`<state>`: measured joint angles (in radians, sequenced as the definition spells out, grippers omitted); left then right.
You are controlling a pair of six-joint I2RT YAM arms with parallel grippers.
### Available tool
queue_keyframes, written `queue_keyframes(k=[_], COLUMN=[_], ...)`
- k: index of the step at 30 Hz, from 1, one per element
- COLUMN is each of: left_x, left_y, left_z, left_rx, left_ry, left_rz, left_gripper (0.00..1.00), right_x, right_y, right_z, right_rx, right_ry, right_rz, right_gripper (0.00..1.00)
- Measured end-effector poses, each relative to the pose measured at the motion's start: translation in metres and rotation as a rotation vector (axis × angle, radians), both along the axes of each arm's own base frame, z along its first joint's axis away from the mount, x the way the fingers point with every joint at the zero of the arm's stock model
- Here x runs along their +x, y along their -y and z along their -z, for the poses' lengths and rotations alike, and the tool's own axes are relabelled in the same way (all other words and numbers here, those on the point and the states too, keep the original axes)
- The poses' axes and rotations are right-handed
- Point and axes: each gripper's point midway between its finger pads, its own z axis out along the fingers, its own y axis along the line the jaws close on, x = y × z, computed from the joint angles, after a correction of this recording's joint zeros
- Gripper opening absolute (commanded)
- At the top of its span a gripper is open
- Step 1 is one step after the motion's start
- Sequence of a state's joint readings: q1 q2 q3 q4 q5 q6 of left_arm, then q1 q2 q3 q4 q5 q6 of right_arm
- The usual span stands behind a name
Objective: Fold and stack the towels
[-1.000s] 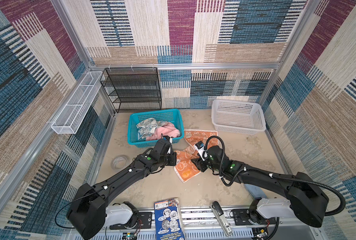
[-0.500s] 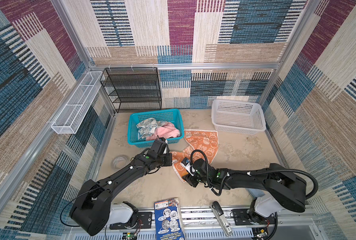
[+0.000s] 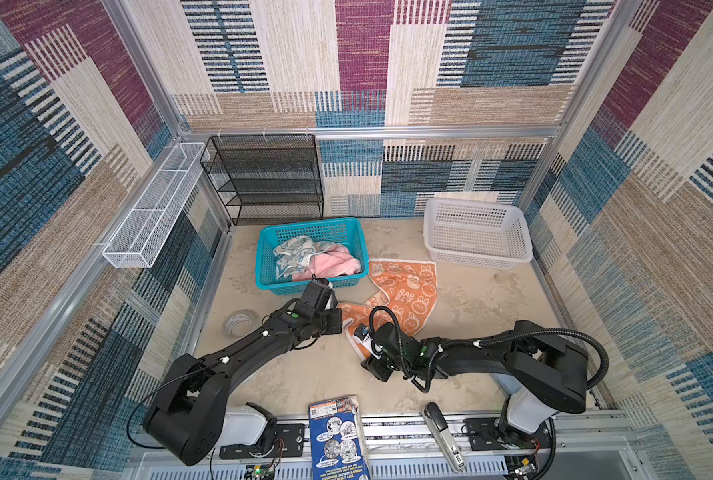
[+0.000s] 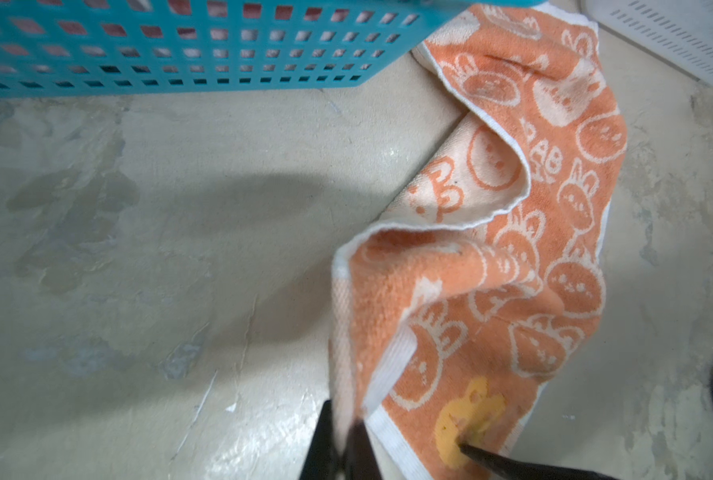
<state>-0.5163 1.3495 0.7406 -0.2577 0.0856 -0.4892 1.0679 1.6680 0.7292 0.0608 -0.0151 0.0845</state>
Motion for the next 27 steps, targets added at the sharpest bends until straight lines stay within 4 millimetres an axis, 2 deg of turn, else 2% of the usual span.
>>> queue_keyframes(k=[2, 10, 15, 18, 21, 23, 27], left_x=[0.001, 0.003, 0.003, 0.002, 0.001, 0.000, 0.001], left_y=[-0.001, -0.002, -0.001, 0.001, 0.003, 0.007, 0.019], left_z=[0.000, -0.002, -0.004, -0.006, -0.009, -0.015, -0.040], left_rx=[0.001, -0.012, -0.019, -0.031, -0.046, -0.065, -0.131], left_ry=[0.001, 0.019, 0.022, 0.021, 0.027, 0.035, 0.075], left_rz=[-0.002, -0.007, -0.004, 0.004, 0.016, 0.035, 0.079], left_gripper=[0.00, 0.00, 0.00, 0.00, 0.00, 0.00, 0.00], right_x=[-0.001, 0.007, 0.013, 0.015, 0.014, 0.015, 0.039], right_y=[-0.001, -0.001, 0.004, 0.009, 0.017, 0.023, 0.032], right_z=[0.001, 0.005, 0.006, 0.004, 0.001, -0.007, -0.057], right_rx=[-0.007, -0.021, -0.044, -0.056, -0.071, -0.079, 0.001], right_ry=[0.008, 0.042, 0.066, 0.078, 0.077, 0.085, 0.165], right_rz=[-0.001, 0.036, 0.070, 0.090, 0.108, 0.128, 0.227], right_gripper=[0.52, 0.31, 0.15, 0.00, 0.00, 0.00, 0.00])
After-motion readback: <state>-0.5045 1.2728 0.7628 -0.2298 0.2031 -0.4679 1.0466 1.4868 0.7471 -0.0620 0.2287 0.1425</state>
